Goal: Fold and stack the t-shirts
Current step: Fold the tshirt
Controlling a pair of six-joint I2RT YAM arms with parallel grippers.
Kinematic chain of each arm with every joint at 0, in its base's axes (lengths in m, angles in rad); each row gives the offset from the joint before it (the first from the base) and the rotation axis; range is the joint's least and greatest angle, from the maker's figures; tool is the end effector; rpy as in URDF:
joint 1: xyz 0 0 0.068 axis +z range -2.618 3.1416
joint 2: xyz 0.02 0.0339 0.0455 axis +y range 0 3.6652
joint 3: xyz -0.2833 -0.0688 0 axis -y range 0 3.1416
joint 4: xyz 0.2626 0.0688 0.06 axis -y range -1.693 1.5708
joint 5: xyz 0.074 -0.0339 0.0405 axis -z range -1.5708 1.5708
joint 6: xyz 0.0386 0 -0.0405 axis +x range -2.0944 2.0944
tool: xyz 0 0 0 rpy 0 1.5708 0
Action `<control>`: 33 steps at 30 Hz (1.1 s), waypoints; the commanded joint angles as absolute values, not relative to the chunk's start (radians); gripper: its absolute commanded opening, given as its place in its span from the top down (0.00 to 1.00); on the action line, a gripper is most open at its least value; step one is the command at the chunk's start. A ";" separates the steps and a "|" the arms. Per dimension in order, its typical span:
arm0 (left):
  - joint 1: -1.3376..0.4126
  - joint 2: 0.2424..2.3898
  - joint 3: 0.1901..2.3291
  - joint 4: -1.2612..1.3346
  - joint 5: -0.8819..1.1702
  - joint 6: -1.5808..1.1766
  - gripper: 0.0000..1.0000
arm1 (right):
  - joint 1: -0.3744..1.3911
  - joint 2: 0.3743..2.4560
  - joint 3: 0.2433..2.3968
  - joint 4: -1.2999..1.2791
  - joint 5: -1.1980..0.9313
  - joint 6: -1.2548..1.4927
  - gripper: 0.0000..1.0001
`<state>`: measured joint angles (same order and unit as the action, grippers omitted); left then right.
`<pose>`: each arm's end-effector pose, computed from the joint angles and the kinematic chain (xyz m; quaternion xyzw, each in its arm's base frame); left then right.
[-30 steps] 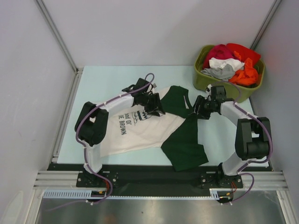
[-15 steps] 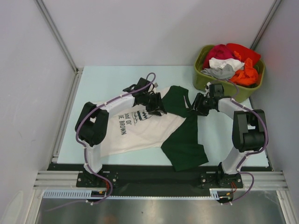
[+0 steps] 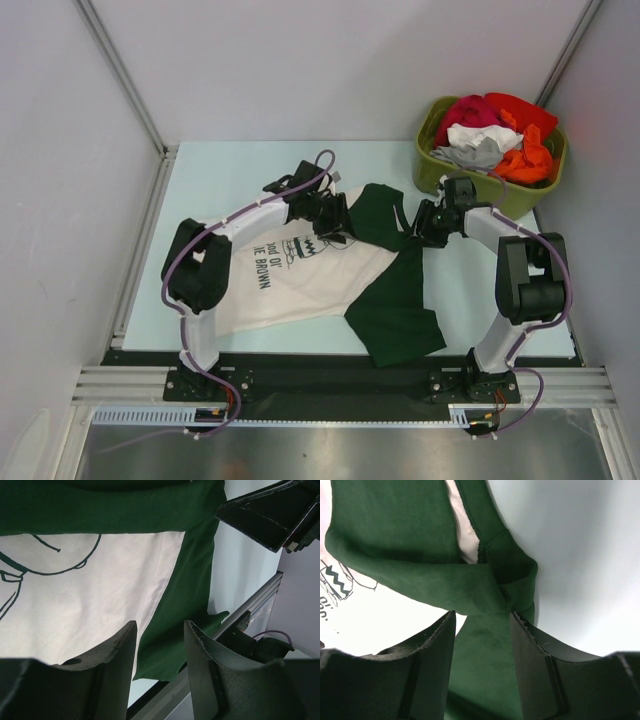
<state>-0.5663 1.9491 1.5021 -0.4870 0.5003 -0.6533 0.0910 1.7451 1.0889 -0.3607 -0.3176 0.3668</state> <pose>0.3711 -0.2579 0.2306 0.0374 0.9227 -0.3664 0.1140 0.3694 0.0458 0.1857 0.0877 0.9467 0.2094 0.2284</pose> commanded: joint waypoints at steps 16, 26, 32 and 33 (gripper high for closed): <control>-0.535 1.939 1.583 -0.571 0.390 -0.584 0.57 | 0.199 1.839 1.275 -0.204 -0.393 0.593 1.00; -0.476 1.925 1.595 -0.564 0.296 -0.551 0.55 | 0.238 2.084 1.509 0.144 -0.411 1.110 1.00; -0.436 1.914 1.608 -0.554 0.268 -0.497 0.70 | 0.267 2.239 1.690 0.207 -0.351 1.242 1.00; -0.424 1.913 1.606 -0.546 0.268 -0.494 0.70 | 0.271 2.259 1.741 0.213 -0.342 1.243 1.00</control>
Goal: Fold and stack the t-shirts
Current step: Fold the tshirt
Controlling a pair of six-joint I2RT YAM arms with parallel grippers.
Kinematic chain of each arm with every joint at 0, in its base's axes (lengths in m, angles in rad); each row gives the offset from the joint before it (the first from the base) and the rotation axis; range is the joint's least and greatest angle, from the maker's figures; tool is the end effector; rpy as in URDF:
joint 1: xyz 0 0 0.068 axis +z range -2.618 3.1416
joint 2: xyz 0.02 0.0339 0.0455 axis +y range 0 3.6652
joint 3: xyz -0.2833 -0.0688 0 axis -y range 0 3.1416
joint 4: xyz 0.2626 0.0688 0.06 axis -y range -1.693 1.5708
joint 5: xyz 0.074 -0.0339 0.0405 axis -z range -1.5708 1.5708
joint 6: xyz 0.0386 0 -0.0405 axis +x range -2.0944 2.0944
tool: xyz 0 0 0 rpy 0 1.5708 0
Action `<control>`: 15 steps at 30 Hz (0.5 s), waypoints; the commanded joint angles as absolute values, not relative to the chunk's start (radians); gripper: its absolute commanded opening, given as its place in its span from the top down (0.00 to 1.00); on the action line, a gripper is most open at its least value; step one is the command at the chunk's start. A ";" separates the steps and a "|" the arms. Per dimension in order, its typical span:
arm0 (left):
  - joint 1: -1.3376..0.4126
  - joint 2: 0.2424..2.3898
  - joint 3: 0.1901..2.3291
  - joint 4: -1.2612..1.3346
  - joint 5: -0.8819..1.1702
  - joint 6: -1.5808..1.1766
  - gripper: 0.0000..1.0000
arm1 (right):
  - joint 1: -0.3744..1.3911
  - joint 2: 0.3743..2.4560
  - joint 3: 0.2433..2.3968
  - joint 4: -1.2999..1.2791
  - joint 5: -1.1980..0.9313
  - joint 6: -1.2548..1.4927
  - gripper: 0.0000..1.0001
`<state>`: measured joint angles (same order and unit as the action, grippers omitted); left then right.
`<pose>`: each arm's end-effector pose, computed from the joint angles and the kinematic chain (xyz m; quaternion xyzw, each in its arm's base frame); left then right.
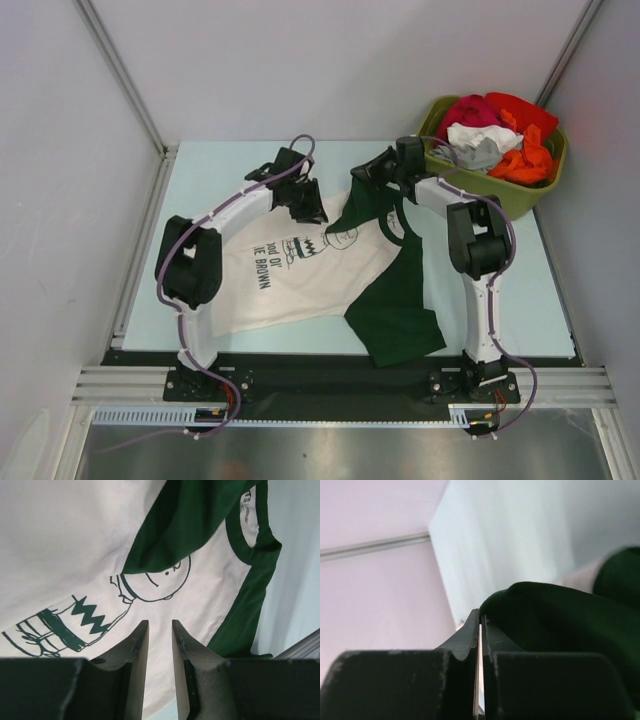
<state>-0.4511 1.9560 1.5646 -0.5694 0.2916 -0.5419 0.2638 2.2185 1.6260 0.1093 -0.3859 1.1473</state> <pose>0.4052 -0.2086 0.2404 0.0008 0.9447 -0.2634 0.1952 0.5170 0.1547 0.1916 0.2694 0.8017 0.4542 0.2801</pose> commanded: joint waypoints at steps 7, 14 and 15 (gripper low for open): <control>-0.385 1.902 1.594 -0.543 0.288 -0.494 0.71 | 0.268 2.375 1.858 0.305 -0.272 1.252 1.00; -0.380 1.904 1.575 -0.534 0.301 -0.491 0.68 | 0.259 2.514 2.078 0.285 -0.245 1.223 0.97; -0.380 1.913 1.578 -0.532 0.311 -0.486 0.67 | 0.258 2.534 2.120 0.220 -0.277 1.213 0.91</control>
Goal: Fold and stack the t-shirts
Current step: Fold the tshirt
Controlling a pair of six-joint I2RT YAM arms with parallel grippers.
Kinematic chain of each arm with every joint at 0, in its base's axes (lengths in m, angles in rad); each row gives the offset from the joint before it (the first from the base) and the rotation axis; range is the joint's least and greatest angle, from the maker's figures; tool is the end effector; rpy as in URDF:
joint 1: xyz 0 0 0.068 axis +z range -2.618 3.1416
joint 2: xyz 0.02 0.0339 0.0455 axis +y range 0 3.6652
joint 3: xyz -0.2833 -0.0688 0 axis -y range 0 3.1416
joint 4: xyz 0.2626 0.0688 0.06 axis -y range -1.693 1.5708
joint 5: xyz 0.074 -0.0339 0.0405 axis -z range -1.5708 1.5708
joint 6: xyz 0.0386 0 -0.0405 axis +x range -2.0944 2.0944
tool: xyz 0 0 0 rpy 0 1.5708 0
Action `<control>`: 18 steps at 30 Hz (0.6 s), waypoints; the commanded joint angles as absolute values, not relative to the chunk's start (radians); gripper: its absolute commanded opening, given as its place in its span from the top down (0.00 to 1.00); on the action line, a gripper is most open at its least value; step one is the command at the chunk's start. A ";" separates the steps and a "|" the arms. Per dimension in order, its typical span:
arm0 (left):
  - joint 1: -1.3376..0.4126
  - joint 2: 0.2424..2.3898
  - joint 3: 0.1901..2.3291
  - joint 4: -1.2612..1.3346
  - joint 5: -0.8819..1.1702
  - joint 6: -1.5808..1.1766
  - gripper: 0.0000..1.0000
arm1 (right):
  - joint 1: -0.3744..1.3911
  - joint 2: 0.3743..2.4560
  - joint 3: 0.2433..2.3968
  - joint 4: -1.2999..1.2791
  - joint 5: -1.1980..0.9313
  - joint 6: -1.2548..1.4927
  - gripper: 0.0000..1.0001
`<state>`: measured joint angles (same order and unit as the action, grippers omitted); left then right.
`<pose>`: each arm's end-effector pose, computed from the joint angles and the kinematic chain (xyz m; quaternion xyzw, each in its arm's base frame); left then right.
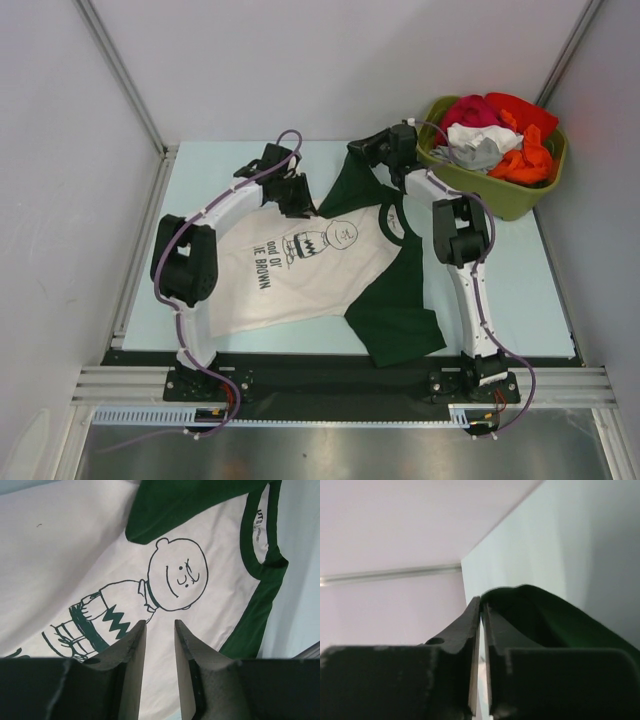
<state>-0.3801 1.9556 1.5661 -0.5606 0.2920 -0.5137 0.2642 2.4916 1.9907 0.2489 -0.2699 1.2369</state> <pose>0.4199 -0.1797 0.2416 -0.0186 0.9430 -0.2555 0.2126 0.5884 0.1698 0.1837 0.2932 0.7309 0.4918 0.3714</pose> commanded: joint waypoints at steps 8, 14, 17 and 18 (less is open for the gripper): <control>-0.361 1.956 1.618 -0.531 0.336 -0.474 0.59 | 0.224 2.466 2.223 -0.200 -0.442 0.870 0.59; -0.356 1.999 1.670 -0.531 0.368 -0.492 0.59 | 0.196 2.376 2.129 -0.349 -0.521 0.646 0.62; -0.356 2.016 1.686 -0.531 0.388 -0.503 0.60 | 0.201 2.382 2.117 -0.383 -0.552 0.608 0.62; -0.356 2.017 1.693 -0.531 0.394 -0.505 0.60 | 0.206 2.379 2.108 -0.385 -0.549 0.601 0.60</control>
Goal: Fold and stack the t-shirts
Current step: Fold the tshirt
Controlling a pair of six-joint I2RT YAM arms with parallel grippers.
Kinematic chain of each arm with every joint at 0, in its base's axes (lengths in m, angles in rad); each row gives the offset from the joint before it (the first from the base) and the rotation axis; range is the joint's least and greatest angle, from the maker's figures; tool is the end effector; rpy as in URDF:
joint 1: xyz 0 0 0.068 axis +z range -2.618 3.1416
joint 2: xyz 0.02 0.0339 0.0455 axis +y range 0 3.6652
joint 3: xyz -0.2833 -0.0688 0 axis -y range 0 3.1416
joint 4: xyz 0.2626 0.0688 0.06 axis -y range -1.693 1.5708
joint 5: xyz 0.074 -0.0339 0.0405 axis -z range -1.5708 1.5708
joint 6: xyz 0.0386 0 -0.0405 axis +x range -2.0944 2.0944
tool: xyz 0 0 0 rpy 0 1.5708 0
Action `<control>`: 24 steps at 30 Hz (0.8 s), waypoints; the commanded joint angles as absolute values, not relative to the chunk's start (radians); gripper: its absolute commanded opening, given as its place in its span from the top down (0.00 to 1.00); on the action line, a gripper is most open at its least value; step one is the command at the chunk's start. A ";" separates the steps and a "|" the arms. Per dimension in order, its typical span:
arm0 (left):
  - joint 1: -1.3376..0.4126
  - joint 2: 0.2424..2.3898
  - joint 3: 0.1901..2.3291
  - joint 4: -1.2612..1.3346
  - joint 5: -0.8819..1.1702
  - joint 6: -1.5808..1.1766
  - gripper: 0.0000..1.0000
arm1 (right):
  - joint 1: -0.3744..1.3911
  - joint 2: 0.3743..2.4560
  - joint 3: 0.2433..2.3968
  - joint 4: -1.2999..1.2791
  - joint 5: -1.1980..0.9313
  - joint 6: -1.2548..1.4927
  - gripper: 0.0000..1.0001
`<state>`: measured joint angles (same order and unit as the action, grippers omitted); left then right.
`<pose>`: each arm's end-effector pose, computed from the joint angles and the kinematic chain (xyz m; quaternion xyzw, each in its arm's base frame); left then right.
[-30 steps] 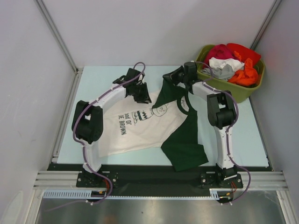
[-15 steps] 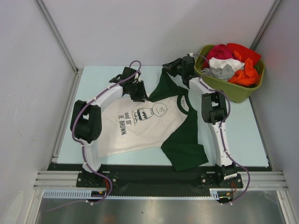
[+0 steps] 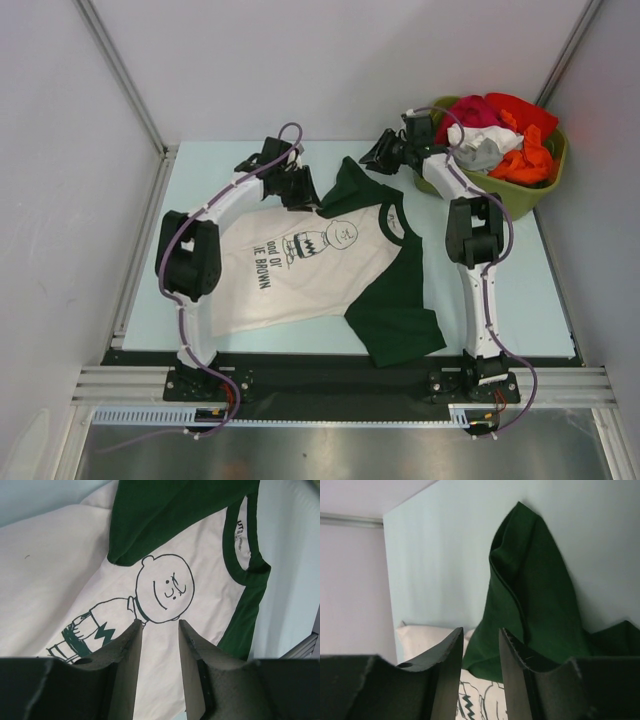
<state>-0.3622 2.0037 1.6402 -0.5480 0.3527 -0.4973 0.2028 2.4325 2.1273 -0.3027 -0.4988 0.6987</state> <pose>0.4377 -0.1801 0.2463 -0.0062 0.9332 -0.2837 0.2206 0.5762 0.1373 0.2147 0.1000 0.8607 0.3924 0.3086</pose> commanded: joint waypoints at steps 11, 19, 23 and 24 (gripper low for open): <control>-0.354 2.016 1.710 -0.534 0.380 -0.495 0.58 | 0.271 2.431 2.140 -0.529 -0.419 0.548 0.58; -0.354 2.000 1.680 -0.535 0.383 -0.500 0.58 | 0.288 2.450 2.138 -0.543 -0.350 0.522 0.54; -0.354 1.993 1.675 -0.534 0.387 -0.499 0.58 | 0.288 2.473 2.148 -0.522 -0.334 0.564 0.53; -0.354 1.994 1.674 -0.532 0.385 -0.500 0.58 | 0.287 2.476 2.148 -0.519 -0.328 0.574 0.53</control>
<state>-0.3611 2.0293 1.6733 -0.5484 0.3721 -0.4973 0.2909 2.4500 2.1101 -0.5354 -0.3611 0.5503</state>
